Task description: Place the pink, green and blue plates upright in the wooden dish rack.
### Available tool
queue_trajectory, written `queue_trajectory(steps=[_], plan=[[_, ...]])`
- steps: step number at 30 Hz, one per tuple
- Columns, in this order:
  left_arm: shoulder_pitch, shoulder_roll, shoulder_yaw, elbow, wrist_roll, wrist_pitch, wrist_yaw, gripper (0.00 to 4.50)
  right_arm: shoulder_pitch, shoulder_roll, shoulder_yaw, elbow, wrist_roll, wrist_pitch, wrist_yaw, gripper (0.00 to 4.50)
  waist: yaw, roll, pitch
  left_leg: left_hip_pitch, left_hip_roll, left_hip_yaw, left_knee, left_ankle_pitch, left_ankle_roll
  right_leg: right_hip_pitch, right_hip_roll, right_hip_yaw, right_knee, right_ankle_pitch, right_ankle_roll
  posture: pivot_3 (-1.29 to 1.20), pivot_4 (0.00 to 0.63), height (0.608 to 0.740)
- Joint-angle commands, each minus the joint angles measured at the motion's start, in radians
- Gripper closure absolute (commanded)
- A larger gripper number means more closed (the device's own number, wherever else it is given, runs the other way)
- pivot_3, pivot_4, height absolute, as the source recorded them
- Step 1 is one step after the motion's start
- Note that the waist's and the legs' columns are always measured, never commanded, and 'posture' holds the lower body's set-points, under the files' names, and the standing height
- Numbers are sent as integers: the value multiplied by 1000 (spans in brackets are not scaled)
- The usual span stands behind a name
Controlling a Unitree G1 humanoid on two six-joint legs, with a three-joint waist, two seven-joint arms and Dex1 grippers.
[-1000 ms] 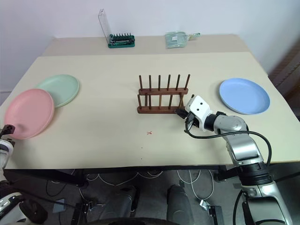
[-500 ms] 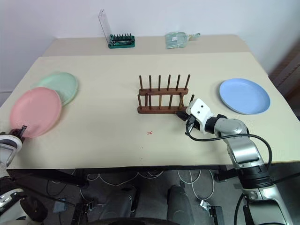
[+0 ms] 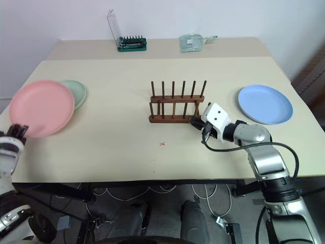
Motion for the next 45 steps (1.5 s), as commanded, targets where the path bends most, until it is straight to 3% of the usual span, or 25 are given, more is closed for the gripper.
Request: queue_trajectory(steps=[1, 5, 9, 15, 20, 28, 30, 37, 38, 39, 40, 45], plan=[[-106, 32, -111, -91, 37, -31, -3, 4500, -84, 10, -15, -106, 37, 15, 1, 2122, -2, 0, 0, 0, 0, 0, 0, 0, 0, 0, 0, 0, 0, 0, 0, 0, 150, 740], [-302, 27, -384, -95, 203, -19, 16, 4500, -196, 34, 96, -120, -136, -134, -51, 138, 1, -2, 1, -1, 0, 0, 0, 0, 0, 0, 1, -1, -1, 1, 1, 0, 150, 740], [-455, -52, -553, -82, 306, 2, 64, 4500, -283, 72, 221, -58, -344, -299, -127, 138, -5, -2, 1, -1, -1, 0, 0, 2, -4, -1, 1, 0, -2, 1, 2, 0, 150, 740], [-568, -160, -634, -64, 361, -5, 80, 4500, -382, 128, 324, 109, -609, -447, -283, 138, -13, -2, 1, -2, 0, 2, -2, 4, -6, -5, 2, 2, 0, 2, 1, 0, 150, 740], [-608, -247, -688, -142, 355, 49, 66, 4500, -414, 163, 331, 171, -699, -473, -358, 138, -6, -3, 1, -3, 0, 2, -2, 4, -7, -5, 2, 2, 0, 2, 1, 0, 150, 740], [-601, -309, -692, -221, 338, 113, 51, 4500, -448, 161, 331, 281, -827, -519, -459, 138, -9, -3, 1, -3, 0, 2, -2, 4, -7, -5, 3, 3, 0, 2, 1, 0, 150, 740], [-598, -317, -688, -229, 343, 120, 49, 4500, -445, 159, 331, 293, -840, -531, -467, 959, -9, -3, 1, -3, 0, 2, -2, 4, -7, -5, 3, 3, 0, 2, 1, 0, 150, 740], [-592, -329, -667, -237, 333, 144, 42, 4500, -448, 162, 316, 307, -894, -531, -529, 4467, -10, -2, 1, -3, 1, 2, -2, 4, -7, -5, 3, 3, 0, 2, 1, 0, 150, 740], [-591, -340, -658, -239, 322, 143, 40, 4500, -450, 161, 314, 309, -903, -531, -541, 4467, -9, -3, 1, -3, 1, 2, -2, 4, -7, -6, 3, 3, 0, 2, 1, 0, 150, 740], [-588, -354, -647, -242, 308, 138, 35, 3853, -451, 159, 313, 311, -912, -530, -549, 4500, -8, -3, 1, -3, 1, 2, -2, 4, -7, -5, 3, 3, -1, 2, 1, 0, 150, 740], [-587, -364, -639, -244, 300, 135, 31, 3519, -451, 158, 313, 313, -918, -530, -554, 4500, -5, -3, 1, -3, 1, 2, -2, 4, -7, -5, 3, 3, -1, 2, 1, 0, 150, 740], [-600, -366, -596, -233, 312, 87, 42, 1023, -433, 140, 281, 303, -906, -526, -561, 4500, -6, -3, 1, -3, 1, 2, -1, 4, -7, -4, 3, 3, -1, 2, 1, 0, 150, 740]])
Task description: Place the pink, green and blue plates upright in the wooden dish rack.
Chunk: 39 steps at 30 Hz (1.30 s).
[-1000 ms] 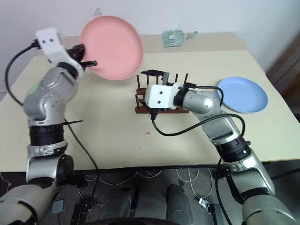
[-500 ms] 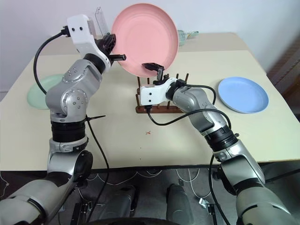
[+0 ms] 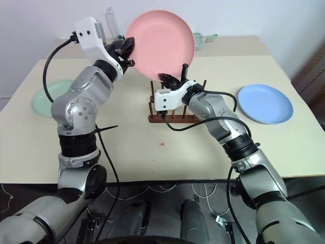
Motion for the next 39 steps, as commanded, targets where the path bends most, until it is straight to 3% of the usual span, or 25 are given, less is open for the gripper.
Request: queue_trajectory(steps=[1, 7, 9, 11, 13, 21, 27, 39], plan=[[-36, 17, 55, -19, 4, -71, 12, 1023, -6, -24, -68, -36, 26, 8, -21, 4500, -3, 0, 0, 0, 0, 0, 0, 0, 0, 0, 0, 0, 0, 0, 0, 0, 150, 740], [-9, 116, 75, 50, 64, -147, -15, 1023, 55, -40, -212, -124, 215, 64, 44, 4500, -4, 0, 0, 0, 0, 0, -1, 0, 0, 0, 0, 0, 0, 0, 0, 0, 150, 740], [34, 187, 75, 79, 100, -196, -68, 1023, 114, -25, -304, -231, 402, 132, 128, 4500, -2, 0, 0, 0, 0, 0, -1, 0, 0, 0, 0, 0, 0, 0, 0, 0, 150, 740], [119, 315, -32, 100, 220, -282, -173, 1023, 168, 38, -420, -381, 665, 327, 190, 4500, -7, 0, 0, 0, 0, 0, -1, 0, 0, 0, 0, 0, 0, 0, 0, 0, 150, 740], [197, 367, -81, 86, 226, -311, -276, 1023, 211, 83, -493, -515, 880, 505, 224, 4500, -8, 1, 0, 1, 1, 1, -2, 0, 1, -1, 1, 1, 1, 1, -1, 0, 150, 740], [335, 351, -126, -50, 88, -357, -551, 1023, 261, 141, -677, -680, 1343, 909, 145, 4500, 3, 2, 0, 0, 1, -1, -1, -3, 5, 0, 1, 0, 0, 2, -3, 0, 150, 740], [438, 365, -173, -202, -46, -271, -711, 1023, 279, 136, -753, -641, 1470, 982, 65, 4500, -4, 4, 1, 1, 2, 0, -1, -3, 5, -2, 1, 1, 1, 2, -4, 0, 150, 740], [448, 362, -204, -220, -42, -244, -724, 1023, 272, 131, -792, -511, 1612, 1076, -59, 4500, -1, 4, 1, 1, 3, 1, -1, -3, 5, -1, 2, 1, 1, 2, -4, 0, 150, 740]])
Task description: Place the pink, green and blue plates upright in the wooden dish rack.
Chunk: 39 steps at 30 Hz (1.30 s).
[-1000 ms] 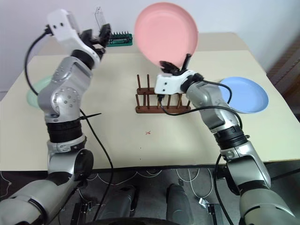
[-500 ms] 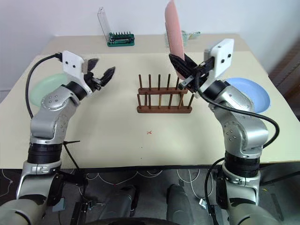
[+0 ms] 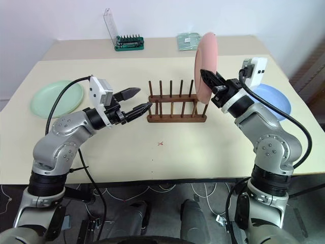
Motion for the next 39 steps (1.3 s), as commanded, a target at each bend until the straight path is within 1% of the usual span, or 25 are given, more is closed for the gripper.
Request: queue_trajectory(steps=[1, 5, 8, 9, 11, 12, 17, 20, 22, 23, 25, 26, 28, 29, 31, 32, 34, 36, 39], plan=[[-4, -4, -8, -38, 1, -1, 0, 1023, -38, -6, -18, 6, 54, 28, -45, 4500, 0, 0, 0, 0, 0, 0, 0, 0, 0, 0, 0, 0, 0, 0, 0, 0, 150, 740], [-4, -8, -14, -35, 6, -1, 3, 1023, -51, -7, -4, 20, 58, 49, -91, 4500, 0, 0, 0, 0, 0, 0, 0, 0, 0, 0, 0, 0, 0, 0, 0, 0, 150, 740], [-7, -10, -15, -33, 7, 0, 3, 958, -68, 4, -6, 23, 63, 49, -131, 3414, 0, 0, 0, 0, 0, 0, 0, 0, 0, 0, 0, 0, 0, 0, 0, 0, 150, 740], [-9, -10, -14, -30, 7, 0, 3, 958, -73, 0, -1, 19, 48, 37, -140, 2986, 0, 0, 0, 0, 0, 0, 0, 0, 0, 0, 0, 0, 0, 0, 0, 0, 150, 740], [-9, -11, -12, -26, 9, -1, 4, 958, -79, -10, 5, 14, 19, 10, -151, 1837, 0, 0, 0, 0, 0, 0, 0, 0, 0, 0, 0, 0, 0, 0, 0, 0, 150, 740], [-9, -11, -13, -24, 12, -3, 4, 958, -82, -15, 6, 16, 6, -3, -154, 1461, 0, 0, 0, 0, 0, 0, 0, 0, 0, 0, 0, 0, 0, 0, 0, 0, 150, 740], [-8, -22, 1, -14, 26, -12, 29, 958, -119, -92, 7, 41, -107, -114, -129, 1461, 1, 0, 0, 0, 0, 0, 0, 0, 0, 0, 0, 0, 0, 0, 0, 0, 150, 740], [-31, -36, 42, 38, 52, -22, 93, 958, -152, -169, 54, 63, -232, -229, -76, 1461, 1, 0, 0, 0, 0, 0, 0, 0, 0, 0, 0, 0, 0, 0, 0, 0, 150, 740], [-57, -54, 90, 91, 69, -40, 158, 459, -183, -210, 88, 77, -311, -303, -50, 1411, -2, 0, 0, 0, 0, 1, 0, 0, 0, 0, 0, 0, 0, 0, 0, 0, 150, 740], [-73, -64, 120, 119, 69, -37, 194, 127, -199, -223, 101, 80, -334, -327, -35, 1411, -4, 0, 0, 0, 0, 1, 0, 0, 0, 0, 0, 0, 0, 0, 0, 0, 150, 740], [-102, -75, 173, 173, 77, -33, 265, 51, -230, -242, 131, 71, -354, -346, 7, 1411, -6, 0, 0, 0, 0, 1, 0, 0, 0, -1, 0, 0, 0, 0, 0, 0, 150, 740], [-139, -71, 240, 249, 106, -8, 381, 51, -248, -267, 215, 21, -387, -365, 78, 1411, -6, 0, 0, 0, 0, 1, 0, 0, 0, -1, 0, 0, 0, 0, 0, 0, 150, 740], [-189, -64, 334, 353, 150, 11, 551, 51, -263, -293, 341, -49, -442, -401, 178, 1411, -10, 1, 0, 0, 0, 1, 0, 0, 0, -1, 0, 0, 0, 0, 1, 0, 150, 740], [-215, -58, 389, 407, 173, 4, 648, 51, -256, -296, 401, -81, -467, -420, 221, 1411, -13, 0, 0, 0, 1, 1, 0, 0, 0, -1, 1, 0, 0, 0, 1, 0, 150, 740], [-250, -50, 472, 481, 194, 23, 787, 51, -235, -282, 463, -101, -499, -439, 255, 1411, -16, 0, 0, 0, 2, 0, 0, 0, 0, -1, 1, 0, 0, 0, 1, 0, 150, 740], [-256, -43, 491, 496, 223, 28, 848, 51, -229, -265, 479, -99, -509, -438, 253, 1411, -15, -1, 0, 0, 2, 0, 0, 0, 0, -1, 1, 0, 0, 0, 1, 0, 150, 740], [-265, -42, 575, 516, 233, 43, 974, 51, -213, -213, 529, -83, -547, -437, 225, 1411, -5, -2, 0, -1, 0, 0, 1, 0, 0, -1, 0, 0, -1, 1, 2, 0, 150, 740], [-267, -50, 634, 517, 217, 61, 1041, 51, -195, -173, 561, -82, -569, -441, 225, 1411, 1, -4, 0, -1, 0, 0, 2, 0, -1, -1, 0, 0, -1, 1, 3, 0, 150, 740], [-259, -77, 713, 528, 158, 115, 1085, 51, -174, -136, 573, -91, -574, -442, 241, 1411, 12, -4, 0, -2, 0, -1, 1, 0, -1, -1, 0, -1, 0, 1, 3, 0, 150, 740]])
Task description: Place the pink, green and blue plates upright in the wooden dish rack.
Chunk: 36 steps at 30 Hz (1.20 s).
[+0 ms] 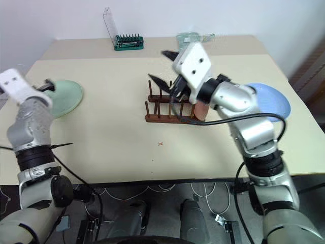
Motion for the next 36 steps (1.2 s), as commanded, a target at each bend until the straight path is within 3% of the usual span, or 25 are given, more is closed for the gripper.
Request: queue_trajectory(steps=[1, 5, 10, 13, 20, 22, 27, 31, 33, 35, 36], plan=[[-13, -24, 79, -7, -65, 52, 57, 51, 2, 22, -9, -25, -16, -19, 13, 1411, 8, 0, 0, 0, 0, 0, 0, 0, 0, 0, 0, 0, 0, 0, 0, 0, 150, 740], [-25, -32, 132, 34, -140, 148, 54, 51, 6, 34, -18, -25, -27, -13, 18, 1411, 9, -1, 0, 0, 0, 0, 1, 0, 0, 0, 0, 0, 0, 0, 0, 0, 150, 740], [-59, -34, 203, 122, -211, 131, 73, 51, 15, 48, -24, -35, -33, -10, 16, 1411, -3, -1, -1, 0, 0, 0, 0, 0, 0, 0, 0, 0, 0, 0, 0, 0, 150, 740], [-62, -21, 193, 138, -211, 111, 68, 853, 23, 49, -31, -39, -35, -6, 14, 1411, -8, -1, -1, 0, 0, 0, 0, 0, 0, 0, 0, 0, 1, 0, 0, 0, 150, 740], [-67, -18, 138, 136, -214, 111, 34, 4409, 33, 51, -34, -39, -57, -7, 13, 1411, -8, -1, -1, 0, 0, 0, 0, 0, -1, -1, 0, 0, 2, 0, -1, 0, 150, 740], [-68, -8, 86, 107, -193, 111, 7, 4466, 31, 50, -31, -38, -67, -9, 16, 1411, -7, -1, -1, 0, 0, 0, 0, 0, -1, -1, 0, 0, 2, 0, -1, 0, 150, 740], [-94, 47, -286, -111, -21, -31, -223, 4466, 9, 30, 19, -6, -171, -79, 31, 1411, -2, -4, 0, -2, 0, 0, 0, 1, -1, -1, 0, -1, 1, 1, -1, 0, 150, 740], [-112, 22, -383, -203, -2, -43, -286, 4466, 1, 10, 56, 40, -260, -146, 52, 1411, -10, -3, 0, -1, 0, 1, 0, 1, -2, -1, 0, 0, 0, 1, -1, 0, 150, 740], [-150, -27, -425, -280, -32, -9, -303, 4500, -17, -2, 81, 88, -333, -195, 47, 898, -12, -3, 0, 0, 0, 2, -1, 1, -1, -1, 0, 1, 0, 1, -1, 0, 150, 740], [-189, -80, -447, -344, -68, 34, -313, 4500, -41, 1, 98, 125, -405, -255, 19, 89, -12, -3, 0, 0, 0, 2, -1, 1, -1, -1, 0, 1, 0, 1, -1, 0, 150, 740], [-199, -96, -457, -367, -77, 49, -323, 4500, -48, 2, 104, 137, -432, -277, 13, 34, -13, -3, 0, 0, 0, 2, -1, 1, -1, -1, 0, 1, 0, 1, -1, 0, 150, 740]])
